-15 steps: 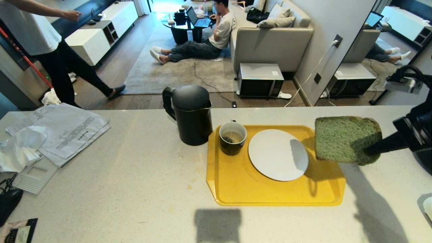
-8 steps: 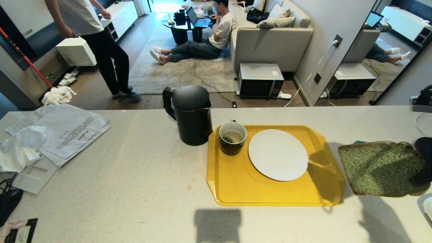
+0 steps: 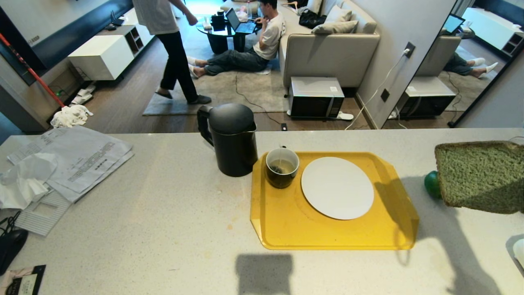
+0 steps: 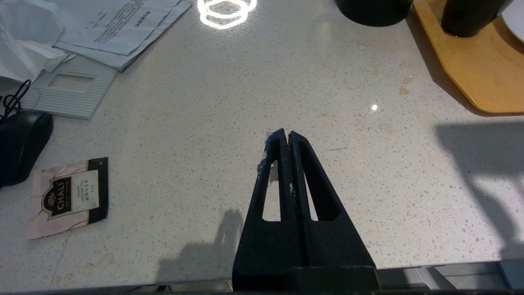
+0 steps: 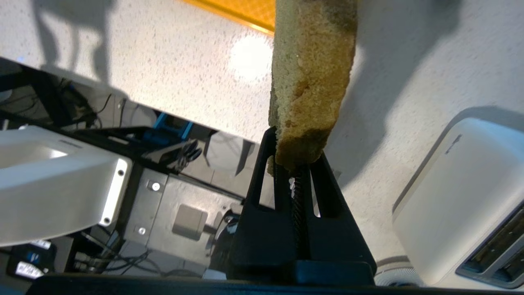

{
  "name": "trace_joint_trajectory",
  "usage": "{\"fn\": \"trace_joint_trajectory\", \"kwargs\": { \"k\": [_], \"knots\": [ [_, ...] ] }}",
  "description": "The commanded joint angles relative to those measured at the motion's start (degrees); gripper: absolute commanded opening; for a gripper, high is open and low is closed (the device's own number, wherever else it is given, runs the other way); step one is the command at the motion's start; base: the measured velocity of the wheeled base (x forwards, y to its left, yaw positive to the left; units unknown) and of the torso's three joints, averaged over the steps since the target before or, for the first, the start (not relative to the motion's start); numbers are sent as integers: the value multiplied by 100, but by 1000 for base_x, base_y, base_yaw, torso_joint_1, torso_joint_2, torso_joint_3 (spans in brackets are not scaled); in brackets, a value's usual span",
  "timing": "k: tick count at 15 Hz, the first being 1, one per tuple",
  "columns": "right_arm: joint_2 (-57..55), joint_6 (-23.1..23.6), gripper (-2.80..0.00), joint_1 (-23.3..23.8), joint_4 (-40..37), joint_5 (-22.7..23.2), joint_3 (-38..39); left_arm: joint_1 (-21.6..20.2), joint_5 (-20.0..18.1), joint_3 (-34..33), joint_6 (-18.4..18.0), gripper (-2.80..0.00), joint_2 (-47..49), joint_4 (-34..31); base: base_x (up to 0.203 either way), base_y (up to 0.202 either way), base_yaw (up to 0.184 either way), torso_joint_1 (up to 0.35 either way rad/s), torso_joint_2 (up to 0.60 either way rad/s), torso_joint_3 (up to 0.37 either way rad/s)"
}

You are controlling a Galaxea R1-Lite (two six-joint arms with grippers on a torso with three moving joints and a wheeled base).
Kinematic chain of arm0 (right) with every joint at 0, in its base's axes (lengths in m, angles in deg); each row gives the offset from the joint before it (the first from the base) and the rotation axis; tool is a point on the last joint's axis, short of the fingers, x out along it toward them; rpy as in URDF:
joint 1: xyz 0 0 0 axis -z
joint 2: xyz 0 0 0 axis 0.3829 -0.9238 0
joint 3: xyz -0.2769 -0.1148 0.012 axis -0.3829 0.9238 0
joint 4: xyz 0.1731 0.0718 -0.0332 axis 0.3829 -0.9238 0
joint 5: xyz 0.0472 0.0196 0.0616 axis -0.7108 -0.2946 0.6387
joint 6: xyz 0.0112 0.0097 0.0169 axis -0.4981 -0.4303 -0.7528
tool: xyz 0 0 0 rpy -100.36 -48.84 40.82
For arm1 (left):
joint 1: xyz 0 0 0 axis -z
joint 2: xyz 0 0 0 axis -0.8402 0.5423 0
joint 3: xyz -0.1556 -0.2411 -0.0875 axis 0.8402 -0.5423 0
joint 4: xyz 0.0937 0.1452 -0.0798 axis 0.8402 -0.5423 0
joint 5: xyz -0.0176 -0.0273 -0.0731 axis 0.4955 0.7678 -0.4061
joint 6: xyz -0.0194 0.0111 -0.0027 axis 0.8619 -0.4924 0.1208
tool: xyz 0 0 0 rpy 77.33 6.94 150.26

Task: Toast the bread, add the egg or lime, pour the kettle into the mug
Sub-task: Put the bread slices in the toaster

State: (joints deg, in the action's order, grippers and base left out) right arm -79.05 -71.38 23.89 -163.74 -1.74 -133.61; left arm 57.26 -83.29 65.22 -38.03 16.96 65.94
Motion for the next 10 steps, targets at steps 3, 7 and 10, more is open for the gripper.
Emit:
{"fn": "trace_joint_trajectory", "kwargs": {
  "k": [3,7,10],
  "knots": [
    [562,55,-280,3,155,-95,27,-1,-9,-1,-2,-280,9,4,0,0,0,44,-95,-38],
    [927,54,-280,3,154,-442,135,-1,-9,-1,-2,-280,9,4,0,0,0,73,-145,-66],
    [1009,48,-280,3,149,-681,132,-1,0,-1,-2,-280,9,4,0,0,0,75,-129,-61]
  ]
}}
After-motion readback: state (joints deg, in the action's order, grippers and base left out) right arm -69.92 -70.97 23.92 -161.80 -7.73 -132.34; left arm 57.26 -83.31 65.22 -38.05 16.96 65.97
